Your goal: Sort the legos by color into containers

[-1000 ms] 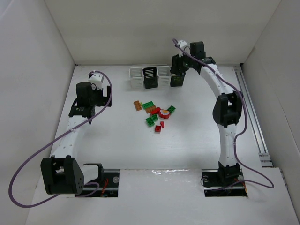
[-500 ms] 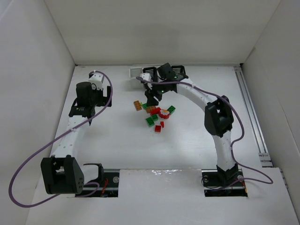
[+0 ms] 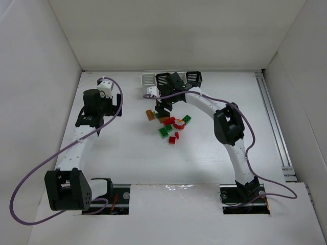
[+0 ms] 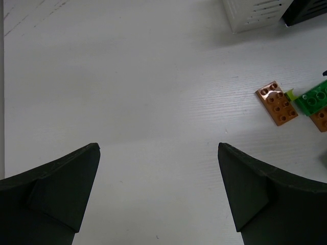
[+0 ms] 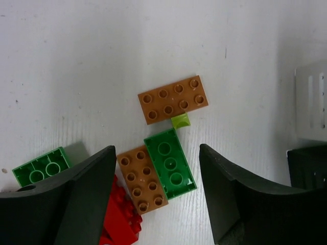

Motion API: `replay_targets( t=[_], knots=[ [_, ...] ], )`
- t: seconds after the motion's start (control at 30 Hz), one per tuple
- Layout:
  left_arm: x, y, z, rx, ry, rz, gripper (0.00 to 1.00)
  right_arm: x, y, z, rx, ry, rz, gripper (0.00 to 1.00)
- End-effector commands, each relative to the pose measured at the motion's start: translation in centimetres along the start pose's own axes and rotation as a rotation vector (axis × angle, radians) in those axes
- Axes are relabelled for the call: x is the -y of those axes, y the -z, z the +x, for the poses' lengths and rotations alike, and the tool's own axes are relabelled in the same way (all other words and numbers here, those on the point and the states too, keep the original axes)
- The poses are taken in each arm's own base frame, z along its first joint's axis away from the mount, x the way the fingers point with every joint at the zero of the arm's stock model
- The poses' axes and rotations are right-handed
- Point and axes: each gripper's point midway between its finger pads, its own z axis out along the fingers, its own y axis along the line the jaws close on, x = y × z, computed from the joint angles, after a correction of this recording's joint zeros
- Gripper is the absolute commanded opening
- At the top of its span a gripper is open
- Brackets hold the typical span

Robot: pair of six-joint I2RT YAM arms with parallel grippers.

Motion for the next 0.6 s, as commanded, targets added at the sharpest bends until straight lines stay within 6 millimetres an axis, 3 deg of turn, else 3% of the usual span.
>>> replay_targets(
  t=[0.0,0.07,0.17,0.23,0.57],
  knots=[
    [0.0,0.1,-0.5,0.021,-0.010,-0.001,0.99,1.3,-0.2,-2.6,0.060,0.139,0.029,0.70],
    [0.0,0.1,-0.5,0.021,-0.010,-0.001,0.99,1.4,-0.8,-2.4,0.065,0.137,0.021,0.62],
    [0.0,0.1,-0.5,0.021,-0.010,-0.001,0.99,1.5,-1.7,-2.5,0.067,0.144,0.015,0.58],
    [-0.1,0.0,0.0,0.011,-0.009,-0.009,0.99,2.3,-1.7,-2.9,0.069,0.166,0.036,0.56],
    [-0.8,0.2,-0.4,0.027,-0.002,-0.027,0.99,2.6,-3.5,-2.9,0.003,0.187,0.052,0.56]
  ],
)
